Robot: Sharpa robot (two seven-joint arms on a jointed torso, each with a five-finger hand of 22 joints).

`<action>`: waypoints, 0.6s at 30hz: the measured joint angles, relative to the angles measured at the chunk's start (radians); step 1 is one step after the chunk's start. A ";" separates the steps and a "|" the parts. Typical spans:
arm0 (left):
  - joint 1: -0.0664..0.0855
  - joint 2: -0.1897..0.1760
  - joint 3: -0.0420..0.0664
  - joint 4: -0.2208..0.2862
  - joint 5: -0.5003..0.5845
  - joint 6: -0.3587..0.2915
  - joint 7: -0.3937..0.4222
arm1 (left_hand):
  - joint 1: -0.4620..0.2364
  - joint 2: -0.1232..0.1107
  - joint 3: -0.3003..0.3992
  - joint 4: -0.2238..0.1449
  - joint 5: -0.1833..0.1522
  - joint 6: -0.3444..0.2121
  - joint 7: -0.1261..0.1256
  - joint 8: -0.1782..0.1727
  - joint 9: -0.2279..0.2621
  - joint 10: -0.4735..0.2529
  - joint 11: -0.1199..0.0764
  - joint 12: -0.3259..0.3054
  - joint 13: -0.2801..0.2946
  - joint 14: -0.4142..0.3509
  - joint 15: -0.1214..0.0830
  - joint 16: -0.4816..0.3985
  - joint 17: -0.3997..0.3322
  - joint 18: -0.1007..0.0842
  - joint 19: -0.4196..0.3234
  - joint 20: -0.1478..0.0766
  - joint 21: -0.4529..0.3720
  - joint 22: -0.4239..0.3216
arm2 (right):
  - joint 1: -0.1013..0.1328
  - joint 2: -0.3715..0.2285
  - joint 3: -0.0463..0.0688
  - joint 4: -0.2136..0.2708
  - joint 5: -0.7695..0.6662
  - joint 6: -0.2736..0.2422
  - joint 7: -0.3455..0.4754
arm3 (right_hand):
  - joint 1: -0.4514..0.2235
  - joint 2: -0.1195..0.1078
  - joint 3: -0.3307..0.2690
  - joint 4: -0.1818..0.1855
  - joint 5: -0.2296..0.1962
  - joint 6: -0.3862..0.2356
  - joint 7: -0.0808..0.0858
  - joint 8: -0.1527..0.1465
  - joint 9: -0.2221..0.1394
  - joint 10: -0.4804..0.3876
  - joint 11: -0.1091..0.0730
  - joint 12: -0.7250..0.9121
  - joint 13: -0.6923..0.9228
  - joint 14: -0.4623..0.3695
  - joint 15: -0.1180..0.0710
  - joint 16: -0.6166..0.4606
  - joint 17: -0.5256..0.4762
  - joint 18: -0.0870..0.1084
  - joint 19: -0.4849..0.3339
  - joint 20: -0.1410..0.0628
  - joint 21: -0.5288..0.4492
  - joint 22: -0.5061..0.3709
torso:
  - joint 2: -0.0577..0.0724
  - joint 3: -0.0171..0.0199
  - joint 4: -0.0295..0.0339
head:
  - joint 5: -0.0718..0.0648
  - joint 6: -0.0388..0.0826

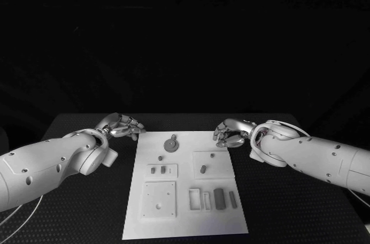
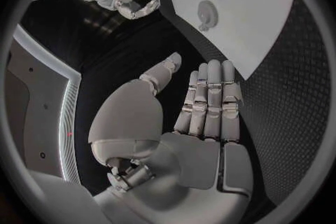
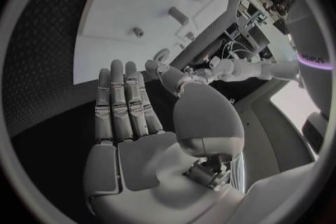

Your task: Assemble the parts on the task board

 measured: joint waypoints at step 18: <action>0.000 0.000 -0.001 0.028 0.176 0.021 0.047 | -0.015 0.003 -0.035 -0.012 -0.006 -0.006 0.000 0.004 0.001 0.000 0.000 0.000 0.004 -0.009 0.009 -0.018 0.005 0.000 -0.009 0.009 -0.019 -0.012 | -0.036 0.014 -0.044 0.074 -0.330 -0.042 -0.126 | -0.011 -0.042 0.005 0.020 0.000 0.036 -0.015 -0.013 -0.024 0.022 -0.008 -0.049 -0.010 0.226 -0.080 0.124 0.133 0.000 0.261 -0.096 0.092 0.041 | -0.015 -0.0006 -0.0031 | 0.000 -0.009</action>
